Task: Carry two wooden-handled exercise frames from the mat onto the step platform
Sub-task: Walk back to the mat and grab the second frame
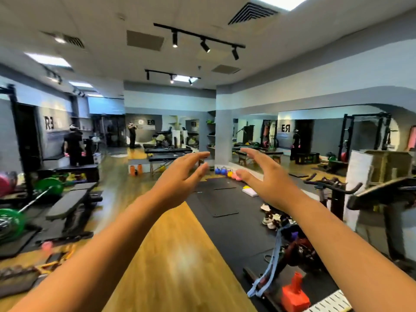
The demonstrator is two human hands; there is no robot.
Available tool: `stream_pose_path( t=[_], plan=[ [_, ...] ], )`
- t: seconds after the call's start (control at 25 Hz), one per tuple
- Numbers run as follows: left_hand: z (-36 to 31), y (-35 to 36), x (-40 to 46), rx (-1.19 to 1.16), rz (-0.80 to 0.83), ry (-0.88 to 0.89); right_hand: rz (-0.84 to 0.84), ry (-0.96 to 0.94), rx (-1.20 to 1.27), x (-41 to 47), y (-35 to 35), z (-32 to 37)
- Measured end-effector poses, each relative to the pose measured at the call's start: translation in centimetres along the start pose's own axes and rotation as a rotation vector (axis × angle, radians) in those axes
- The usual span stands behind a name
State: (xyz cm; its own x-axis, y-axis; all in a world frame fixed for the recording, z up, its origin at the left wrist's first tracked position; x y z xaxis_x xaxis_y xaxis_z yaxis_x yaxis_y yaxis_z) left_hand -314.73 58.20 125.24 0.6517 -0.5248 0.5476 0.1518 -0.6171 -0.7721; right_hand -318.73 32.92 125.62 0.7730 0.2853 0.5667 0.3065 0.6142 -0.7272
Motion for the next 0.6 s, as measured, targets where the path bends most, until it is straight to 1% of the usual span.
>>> stream_pose_path(
  t=[0.16, 0.28, 0.4, 0.6],
  plan=[
    [2.9, -2.3, -4.0, 0.109, -0.031, -0.155, 0.075, -0.078, 0.119, 2.7, 4.4, 1.0],
    [5.4, -3.7, -5.2, 0.172, -0.051, -0.213, 0.119, -0.123, 0.14, 4.8, 7.8, 1.4],
    [9.6, -4.7, -5.3, 0.196, -0.053, -0.269, 0.148, -0.146, 0.128, 8.2, 10.8, 1.3],
    [17.2, -6.4, -3.6, 0.182, -0.075, -0.264, 0.155, -0.148, 0.105, 15.2, 15.2, 0.2]
  ],
)
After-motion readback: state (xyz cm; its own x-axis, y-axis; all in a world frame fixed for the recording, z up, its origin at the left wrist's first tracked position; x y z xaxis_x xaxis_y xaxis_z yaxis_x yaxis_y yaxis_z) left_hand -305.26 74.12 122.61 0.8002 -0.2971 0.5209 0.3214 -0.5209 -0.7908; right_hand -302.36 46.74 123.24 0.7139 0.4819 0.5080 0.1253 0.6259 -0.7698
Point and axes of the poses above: each hand's wrist, its own x-axis towards the middle knuckle, its own y-axis out of the palm, z = x × y, the point moved 3 cm from there along x, towards the middle knuckle, and after that the axes turned 12 degrees about z, right-handed, at the moved point
